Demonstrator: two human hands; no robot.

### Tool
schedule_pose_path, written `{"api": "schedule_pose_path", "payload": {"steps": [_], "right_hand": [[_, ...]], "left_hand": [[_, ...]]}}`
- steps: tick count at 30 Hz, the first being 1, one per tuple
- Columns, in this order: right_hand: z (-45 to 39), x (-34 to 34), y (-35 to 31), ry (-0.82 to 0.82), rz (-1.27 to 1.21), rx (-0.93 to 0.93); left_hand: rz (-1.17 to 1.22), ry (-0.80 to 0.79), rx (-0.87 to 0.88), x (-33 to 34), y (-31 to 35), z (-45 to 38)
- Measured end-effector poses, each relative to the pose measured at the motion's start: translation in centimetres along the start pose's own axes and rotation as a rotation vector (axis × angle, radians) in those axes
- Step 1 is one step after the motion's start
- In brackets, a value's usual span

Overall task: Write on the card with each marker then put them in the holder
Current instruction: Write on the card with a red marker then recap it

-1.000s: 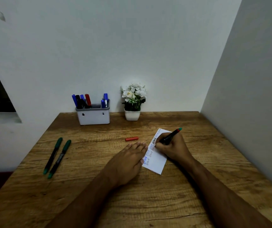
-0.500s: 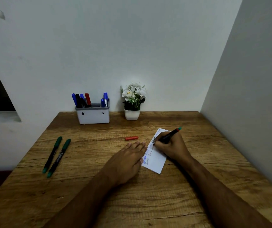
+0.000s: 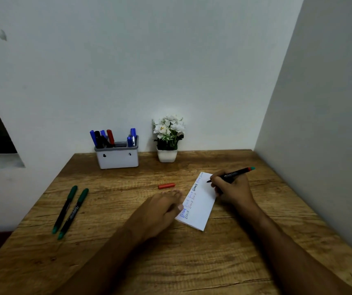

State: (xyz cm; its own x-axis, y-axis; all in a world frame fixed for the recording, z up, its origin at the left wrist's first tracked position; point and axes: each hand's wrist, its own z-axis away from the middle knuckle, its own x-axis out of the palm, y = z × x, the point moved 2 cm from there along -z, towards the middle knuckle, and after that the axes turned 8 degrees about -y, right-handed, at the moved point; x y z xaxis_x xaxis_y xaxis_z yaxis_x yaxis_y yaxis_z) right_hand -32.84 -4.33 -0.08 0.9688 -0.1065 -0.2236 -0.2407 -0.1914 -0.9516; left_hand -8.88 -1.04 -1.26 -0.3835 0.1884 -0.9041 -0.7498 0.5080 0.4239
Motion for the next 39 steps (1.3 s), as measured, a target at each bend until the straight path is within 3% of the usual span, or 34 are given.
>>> {"api": "schedule_pose_path", "payload": {"steps": [5,12,16,19,22,24,27,29,33,39], "right_hand": [[0.3,-0.3,-0.4,-0.017,-0.021,0.021],[1.3,-0.5,-0.9,-0.068,0.01,0.019],[1.2,-0.8,-0.7,-0.07,0.018,0.024],[1.2,-0.8,-0.7,-0.063,0.01,0.033],[1.6,-0.4,-1.0,-0.062,-0.049,-0.002],[1.8,0.1,-1.4,-0.08,-0.081,-0.046],[2.1,1.2,-2.3,-0.102,-0.028,-0.138],[2.4,2.1,-3.1,-0.129,-0.024,-0.208],[3.0,3.2,-4.5,-0.168,-0.014,-0.327],[3.2,3.7,-4.8,-0.2,-0.006,-0.337]], "left_hand": [[-0.068,0.186,-0.043,-2.0,-0.4,-2.2],[-0.263,0.059,-0.173,-1.8,-0.9,-5.5],[-0.338,0.083,-0.222,-1.5,-0.2,-5.5],[-0.27,0.215,-0.253,-1.9,0.0,-5.1],[0.024,0.485,-0.279,-2.9,0.5,-4.7],[0.476,0.584,-0.358,-3.7,1.0,-4.4],[1.449,0.471,-0.487,-4.1,2.0,-4.2],[1.771,0.407,-0.508,-3.9,2.4,-3.9],[1.869,0.379,-0.527,-3.3,3.1,-3.0],[1.899,0.395,-0.526,-3.0,2.7,-2.8]]}}
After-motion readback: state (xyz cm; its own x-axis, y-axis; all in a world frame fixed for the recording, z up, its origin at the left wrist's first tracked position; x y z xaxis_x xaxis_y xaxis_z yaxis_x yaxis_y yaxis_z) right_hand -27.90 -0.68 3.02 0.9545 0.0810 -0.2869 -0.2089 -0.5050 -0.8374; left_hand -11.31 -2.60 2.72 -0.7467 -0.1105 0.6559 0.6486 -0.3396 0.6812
